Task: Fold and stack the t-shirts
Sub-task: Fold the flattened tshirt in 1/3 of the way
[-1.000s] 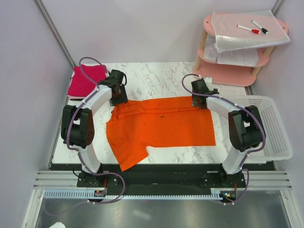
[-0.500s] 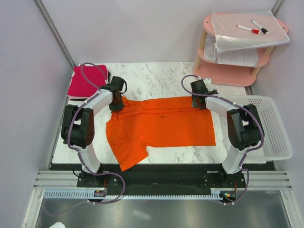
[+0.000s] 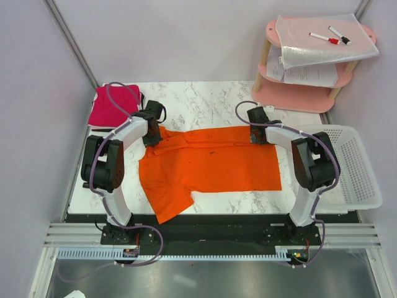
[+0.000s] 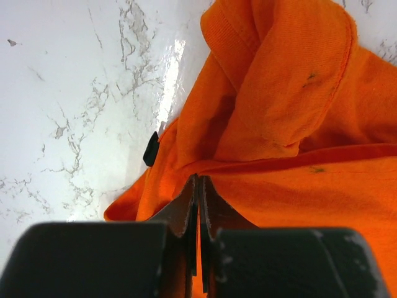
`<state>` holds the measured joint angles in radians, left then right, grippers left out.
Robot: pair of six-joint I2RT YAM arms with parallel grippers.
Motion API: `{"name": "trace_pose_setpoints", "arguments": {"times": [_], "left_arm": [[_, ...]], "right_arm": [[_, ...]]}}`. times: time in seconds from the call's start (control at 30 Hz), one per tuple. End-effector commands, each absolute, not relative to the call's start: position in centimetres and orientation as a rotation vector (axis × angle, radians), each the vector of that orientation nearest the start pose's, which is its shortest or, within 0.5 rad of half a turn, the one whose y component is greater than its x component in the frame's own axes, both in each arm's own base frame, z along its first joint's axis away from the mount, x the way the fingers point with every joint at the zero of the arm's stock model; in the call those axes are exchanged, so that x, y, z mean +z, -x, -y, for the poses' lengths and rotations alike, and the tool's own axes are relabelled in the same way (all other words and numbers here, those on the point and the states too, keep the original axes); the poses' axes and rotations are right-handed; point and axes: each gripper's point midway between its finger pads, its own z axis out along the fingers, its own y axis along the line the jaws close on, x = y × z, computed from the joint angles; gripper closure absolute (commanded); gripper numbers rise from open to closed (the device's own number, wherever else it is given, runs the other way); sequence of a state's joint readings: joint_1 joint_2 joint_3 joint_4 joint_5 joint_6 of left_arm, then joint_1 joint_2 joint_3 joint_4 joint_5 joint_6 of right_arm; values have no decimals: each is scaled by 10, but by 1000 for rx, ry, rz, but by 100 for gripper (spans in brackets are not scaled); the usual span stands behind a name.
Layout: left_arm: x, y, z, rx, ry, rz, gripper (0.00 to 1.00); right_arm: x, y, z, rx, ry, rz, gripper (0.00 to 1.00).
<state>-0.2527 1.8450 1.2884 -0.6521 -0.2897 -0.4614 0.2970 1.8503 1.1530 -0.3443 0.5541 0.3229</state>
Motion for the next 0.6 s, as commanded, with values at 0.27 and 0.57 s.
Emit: {"name": "trace_pose_setpoints", "arguments": {"times": [0.27,0.57], "left_arm": [[53,-388,57,233,362,-2620,98],[51,-388,58,234,359,-2625,98]], "right_arm": [[54,-426,-46,-318,-377,-2351,23],[99,-407,-39,58,-491,-2189,23]]}}
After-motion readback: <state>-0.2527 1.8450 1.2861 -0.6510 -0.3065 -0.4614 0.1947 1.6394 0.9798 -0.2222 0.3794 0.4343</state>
